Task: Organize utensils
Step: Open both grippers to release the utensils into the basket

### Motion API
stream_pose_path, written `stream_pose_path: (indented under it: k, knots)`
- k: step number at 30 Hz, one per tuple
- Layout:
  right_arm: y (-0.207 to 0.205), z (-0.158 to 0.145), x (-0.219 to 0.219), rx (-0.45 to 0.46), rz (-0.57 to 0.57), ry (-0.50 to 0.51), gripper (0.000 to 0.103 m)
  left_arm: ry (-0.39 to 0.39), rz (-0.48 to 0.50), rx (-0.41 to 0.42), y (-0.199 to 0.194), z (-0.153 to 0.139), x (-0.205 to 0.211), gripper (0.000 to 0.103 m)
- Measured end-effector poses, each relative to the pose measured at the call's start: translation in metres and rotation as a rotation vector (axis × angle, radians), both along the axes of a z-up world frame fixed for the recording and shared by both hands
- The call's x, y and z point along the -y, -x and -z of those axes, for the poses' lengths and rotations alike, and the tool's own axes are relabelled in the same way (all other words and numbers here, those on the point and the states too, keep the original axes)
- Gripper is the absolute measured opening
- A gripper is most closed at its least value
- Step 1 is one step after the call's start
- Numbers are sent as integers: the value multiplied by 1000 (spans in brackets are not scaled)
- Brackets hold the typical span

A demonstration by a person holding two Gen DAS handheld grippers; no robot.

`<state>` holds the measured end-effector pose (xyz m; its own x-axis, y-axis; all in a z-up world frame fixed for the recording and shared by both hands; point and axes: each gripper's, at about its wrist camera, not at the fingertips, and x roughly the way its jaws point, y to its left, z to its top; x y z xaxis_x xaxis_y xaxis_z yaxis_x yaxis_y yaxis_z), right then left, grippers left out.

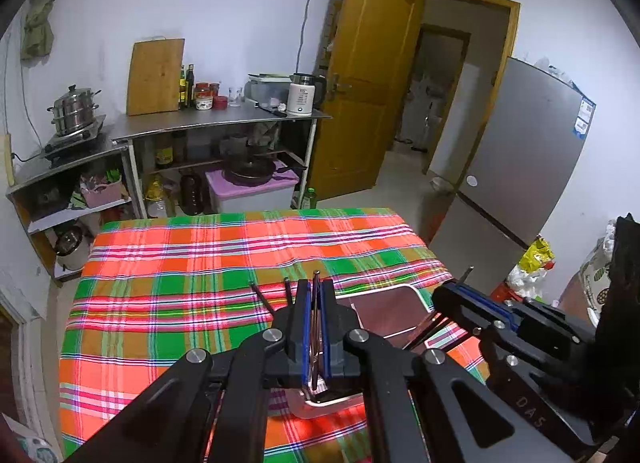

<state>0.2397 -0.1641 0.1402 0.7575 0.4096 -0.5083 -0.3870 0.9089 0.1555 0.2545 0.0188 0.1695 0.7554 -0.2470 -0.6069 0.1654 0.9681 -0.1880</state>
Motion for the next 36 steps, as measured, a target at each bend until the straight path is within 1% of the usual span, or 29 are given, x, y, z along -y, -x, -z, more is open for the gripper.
stream_pose_path:
  k: [5, 10, 16, 19, 24, 26, 29, 32, 34, 36]
  knots:
    - [2, 0, -3, 7, 5, 28, 4, -50, -10, 4, 3, 3, 4, 4]
    - [4, -1, -8, 17, 1, 52, 4, -67, -12, 7, 7, 3, 7, 4]
    - [12, -7, -17, 51, -28, 80, 4, -97, -5, 45, 19, 0, 9, 4]
    - [14, -7, -21, 57, -35, 89, 4, -99, -10, 56, 25, 0, 7, 5]
    - [12, 1, -21, 36, -36, 93, 4, -94, -11, 71, 31, 1, 3, 5]
    - [12, 3, -22, 29, -38, 95, 4, -106, -13, 69, 27, 1, 4, 5]
    - [11, 5, -24, 21, -40, 100, 4, -115, 14, 37, 16, 4, 5, 5]
    - [10, 8, -24, 9, -38, 99, 4, -97, 17, 13, 7, 6, 3, 5]
    - [8, 10, -25, 1, -37, 101, 4, -95, 15, 10, 4, 8, 2, 6]
    - [6, 14, -25, -9, -35, 106, 4, -110, 14, 13, 1, 9, 4, 6]
